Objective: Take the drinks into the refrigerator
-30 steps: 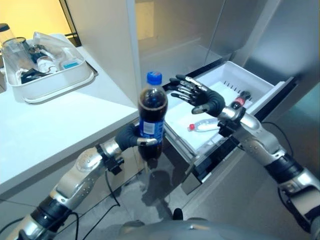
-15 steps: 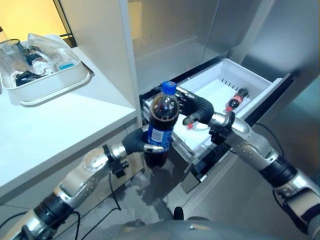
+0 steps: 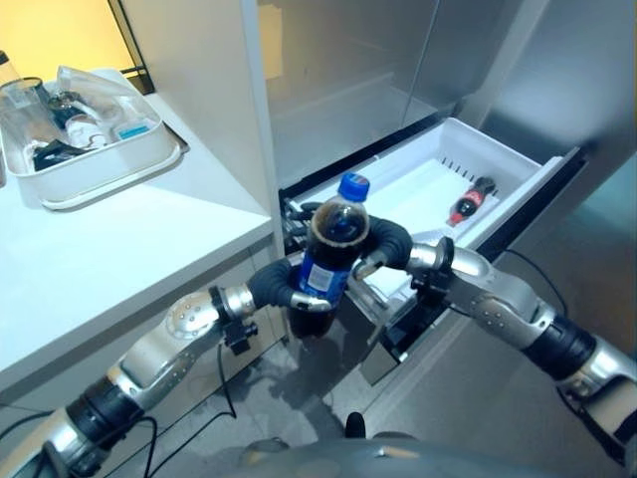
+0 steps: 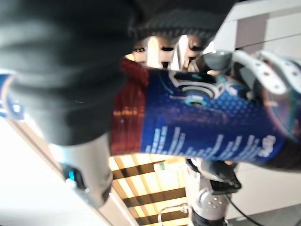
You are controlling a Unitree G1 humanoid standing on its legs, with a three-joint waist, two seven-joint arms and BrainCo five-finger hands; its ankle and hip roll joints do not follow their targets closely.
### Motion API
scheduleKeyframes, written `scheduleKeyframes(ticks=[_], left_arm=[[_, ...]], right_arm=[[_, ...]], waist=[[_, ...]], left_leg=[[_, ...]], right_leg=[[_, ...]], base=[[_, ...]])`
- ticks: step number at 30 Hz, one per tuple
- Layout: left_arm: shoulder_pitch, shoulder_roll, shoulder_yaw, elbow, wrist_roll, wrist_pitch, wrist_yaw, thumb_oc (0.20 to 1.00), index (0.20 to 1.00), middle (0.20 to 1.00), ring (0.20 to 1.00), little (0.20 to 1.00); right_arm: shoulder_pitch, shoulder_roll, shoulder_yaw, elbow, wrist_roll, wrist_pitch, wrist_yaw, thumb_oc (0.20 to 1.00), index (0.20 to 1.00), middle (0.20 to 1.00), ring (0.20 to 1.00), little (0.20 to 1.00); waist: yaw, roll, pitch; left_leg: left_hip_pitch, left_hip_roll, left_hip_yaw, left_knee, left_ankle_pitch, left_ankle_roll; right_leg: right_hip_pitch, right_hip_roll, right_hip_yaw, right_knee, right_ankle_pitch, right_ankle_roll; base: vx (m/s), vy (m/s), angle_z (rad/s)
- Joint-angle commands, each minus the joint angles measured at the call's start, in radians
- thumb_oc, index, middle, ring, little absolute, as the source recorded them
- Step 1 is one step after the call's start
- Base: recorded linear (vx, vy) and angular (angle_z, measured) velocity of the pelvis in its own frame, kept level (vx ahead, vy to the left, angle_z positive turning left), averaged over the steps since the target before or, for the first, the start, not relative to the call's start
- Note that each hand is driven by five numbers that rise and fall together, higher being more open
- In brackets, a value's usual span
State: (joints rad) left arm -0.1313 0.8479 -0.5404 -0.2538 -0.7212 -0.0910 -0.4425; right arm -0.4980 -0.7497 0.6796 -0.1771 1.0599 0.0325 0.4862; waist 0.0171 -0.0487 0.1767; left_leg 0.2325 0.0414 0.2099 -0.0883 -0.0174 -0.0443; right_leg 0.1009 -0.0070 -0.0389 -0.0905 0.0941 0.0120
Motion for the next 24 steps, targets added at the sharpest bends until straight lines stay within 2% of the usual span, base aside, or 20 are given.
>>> scheduleKeyframes(ticks=[1,8,14,20,21,23,24], left_arm=[[-0.149,-0.014,-0.013,-0.089,-0.035,-0.087,0.015,0.2,0.2,0.2,0.2,0.2],[-0.159,-0.005,-0.018,-0.081,-0.025,-0.09,0.024,0.2,0.2,0.2,0.2,0.2],[-0.175,-0.023,-0.029,-0.068,-0.017,-0.088,0.032,0.2,0.2,0.2,0.2,0.2],[-0.181,-0.048,-0.026,-0.047,-0.002,-0.088,0.041,0.2,0.2,0.2,0.2,0.2],[-0.177,-0.049,-0.022,-0.046,-0.001,-0.087,0.04,0.2,0.2,0.2,0.2,0.2],[-0.175,-0.053,-0.018,-0.042,0.004,-0.087,0.038,0.2,0.2,0.2,0.2,0.2],[-0.175,-0.055,-0.019,-0.041,0.007,-0.086,0.037,0.2,0.2,0.2,0.2,0.2]], right_arm=[[-0.07,-0.019,0.042,-0.092,0.087,-0.011,0.042,1.0,1.0,1.0,1.0,1.0],[-0.085,-0.022,0.078,-0.1,0.095,0.006,0.043,1.0,1.0,1.0,1.0,1.0],[-0.111,0.03,0.095,-0.088,0.109,0.009,0.032,1.0,1.0,1.0,1.0,1.0],[-0.116,0.13,0.106,-0.083,0.145,0.011,0.023,1.0,1.0,1.0,1.0,1.0],[-0.12,0.139,0.112,-0.086,0.147,0.017,0.027,0.837,0.837,0.837,0.837,0.837],[-0.124,0.149,0.121,-0.093,0.148,0.024,0.032,0.316,0.316,0.316,0.316,0.316],[-0.124,0.155,0.123,-0.095,0.147,0.025,0.034,0.2,0.2,0.2,0.2,0.2]], waist=[[0.037,-0.016,-0.032],[0.038,-0.016,-0.031],[0.042,-0.014,-0.03],[0.049,-0.012,-0.028],[0.05,-0.012,-0.029],[0.05,-0.012,-0.028],[0.05,-0.012,-0.028]], left_leg=[[0.0,-0.014,-0.061,0.001,-0.057,0.01],[0.0,-0.011,-0.063,0.001,-0.057,0.008],[-0.001,-0.012,-0.064,0.001,-0.057,0.009],[-0.002,-0.012,-0.065,0.001,-0.056,0.01],[-0.002,-0.011,-0.065,0.001,-0.056,0.01],[-0.003,-0.011,-0.065,0.001,-0.056,0.011],[-0.003,-0.011,-0.065,0.001,-0.056,0.011]], right_leg=[[0.002,-0.058,-0.062,0.107,-0.059,0.101],[0.0,-0.058,-0.063,0.11,-0.061,0.1],[0.0,-0.057,-0.063,0.109,-0.061,0.098],[-0.001,-0.056,-0.061,0.109,-0.061,0.096],[-0.001,-0.056,-0.061,0.109,-0.06,0.097],[-0.002,-0.056,-0.06,0.11,-0.061,0.096],[-0.002,-0.056,-0.061,0.11,-0.061,0.096]], base=[[0.0,0.0,0.0],[0.0,0.0,0.0],[0.0,0.0,0.0],[0.0,0.0,0.0],[0.0,0.0,0.0],[0.0,0.0,0.0],[0.0,0.0,0.0]])
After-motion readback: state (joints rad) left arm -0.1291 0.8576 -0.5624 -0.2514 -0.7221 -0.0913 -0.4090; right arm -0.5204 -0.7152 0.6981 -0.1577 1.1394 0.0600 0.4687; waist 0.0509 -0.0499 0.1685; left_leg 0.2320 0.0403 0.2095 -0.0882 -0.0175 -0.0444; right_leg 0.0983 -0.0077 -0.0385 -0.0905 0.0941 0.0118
